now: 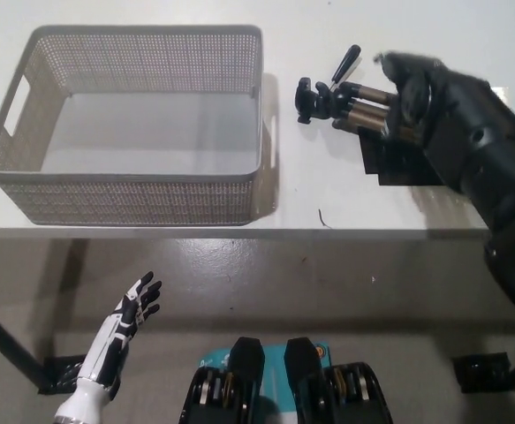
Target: The robot uses its right hand to pick the tripod on the desk and places it into a rectangular container on the left.
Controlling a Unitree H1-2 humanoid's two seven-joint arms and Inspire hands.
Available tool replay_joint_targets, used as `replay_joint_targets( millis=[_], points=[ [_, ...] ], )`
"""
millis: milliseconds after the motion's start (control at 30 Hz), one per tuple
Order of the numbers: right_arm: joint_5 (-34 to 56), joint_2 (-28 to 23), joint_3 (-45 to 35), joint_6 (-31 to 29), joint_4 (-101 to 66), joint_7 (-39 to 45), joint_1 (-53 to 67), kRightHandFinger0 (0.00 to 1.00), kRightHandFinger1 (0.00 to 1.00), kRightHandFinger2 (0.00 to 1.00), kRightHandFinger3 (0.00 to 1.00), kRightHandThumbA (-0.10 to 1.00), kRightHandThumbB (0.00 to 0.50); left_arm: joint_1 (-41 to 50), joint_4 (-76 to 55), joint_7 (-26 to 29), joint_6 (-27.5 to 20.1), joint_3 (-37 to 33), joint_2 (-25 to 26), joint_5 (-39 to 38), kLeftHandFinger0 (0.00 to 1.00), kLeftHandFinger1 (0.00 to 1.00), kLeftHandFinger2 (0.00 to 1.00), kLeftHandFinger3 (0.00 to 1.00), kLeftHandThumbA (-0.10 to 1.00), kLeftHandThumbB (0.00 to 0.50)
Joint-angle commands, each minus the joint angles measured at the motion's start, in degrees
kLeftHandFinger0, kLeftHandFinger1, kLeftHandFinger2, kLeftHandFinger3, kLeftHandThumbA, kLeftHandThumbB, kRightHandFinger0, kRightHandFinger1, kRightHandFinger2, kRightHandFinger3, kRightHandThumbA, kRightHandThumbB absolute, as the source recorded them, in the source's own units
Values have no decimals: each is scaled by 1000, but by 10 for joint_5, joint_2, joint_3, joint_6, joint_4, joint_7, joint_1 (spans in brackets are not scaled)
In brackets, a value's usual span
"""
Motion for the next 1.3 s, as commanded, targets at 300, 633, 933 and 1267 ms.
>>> replay_joint_targets(
  millis=[300,633,933,1267],
  points=[
    [0,-40,-9,20,9,3,78,1000,1000,1000,1000,1000,500,-1,-7,-7,-28,2,5,5,1000,1000,1000,1000,1000,500],
    [8,-41,-30,-52,0,-140,98,226,347,456,636,-97,198,-10,-4,-11,-28,1,6,5,1000,1000,1000,1000,1000,500],
    [16,-43,-62,-93,-1,-175,83,167,331,429,385,-100,203,-14,-3,-13,-28,0,9,7,1000,1000,1000,1000,1000,500],
    [10,-43,-61,-149,-7,-210,72,1,276,566,517,-100,202,-12,-1,-17,-24,1,7,-1,1000,1000,1000,1000,1000,500]
  ],
)
